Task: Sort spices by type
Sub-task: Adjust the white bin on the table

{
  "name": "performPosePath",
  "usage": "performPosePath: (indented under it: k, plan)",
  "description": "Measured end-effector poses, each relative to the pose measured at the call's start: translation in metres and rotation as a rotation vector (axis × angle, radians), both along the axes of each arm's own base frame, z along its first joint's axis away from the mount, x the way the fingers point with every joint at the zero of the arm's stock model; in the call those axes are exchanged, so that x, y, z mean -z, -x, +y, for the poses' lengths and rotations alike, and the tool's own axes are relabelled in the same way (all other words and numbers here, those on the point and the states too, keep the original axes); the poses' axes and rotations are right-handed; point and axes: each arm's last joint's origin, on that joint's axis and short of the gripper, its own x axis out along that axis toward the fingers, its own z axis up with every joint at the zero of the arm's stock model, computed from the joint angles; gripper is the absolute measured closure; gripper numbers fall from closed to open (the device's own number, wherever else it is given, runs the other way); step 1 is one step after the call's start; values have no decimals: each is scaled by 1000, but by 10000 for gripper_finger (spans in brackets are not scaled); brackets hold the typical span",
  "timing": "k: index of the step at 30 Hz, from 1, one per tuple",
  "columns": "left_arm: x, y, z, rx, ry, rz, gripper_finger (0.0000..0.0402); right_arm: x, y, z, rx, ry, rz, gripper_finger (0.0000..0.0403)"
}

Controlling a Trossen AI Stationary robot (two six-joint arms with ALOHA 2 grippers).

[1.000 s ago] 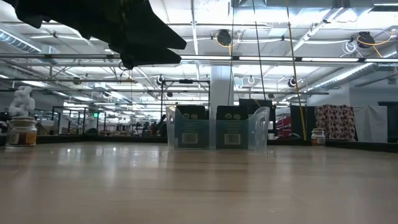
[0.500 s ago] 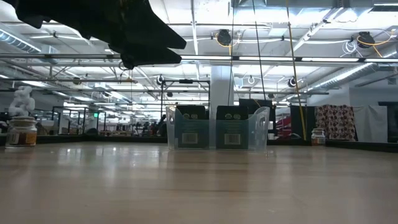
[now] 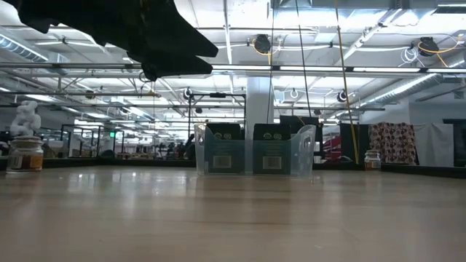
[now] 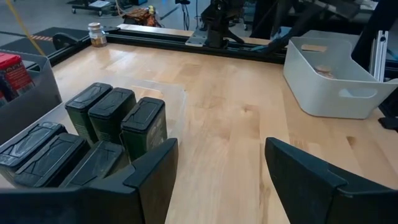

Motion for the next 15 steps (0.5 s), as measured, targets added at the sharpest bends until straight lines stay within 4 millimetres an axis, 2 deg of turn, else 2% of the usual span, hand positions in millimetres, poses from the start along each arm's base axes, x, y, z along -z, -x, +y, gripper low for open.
performPosePath:
  k: [5, 15]
  plan:
    - [0, 0, 0, -1, -1, 0, 155, 6, 0, -3, 15, -15, 58, 388]
    - [0, 0, 0, 0, -1, 0, 155, 9, 3, 2, 38, -115, 182, 400]
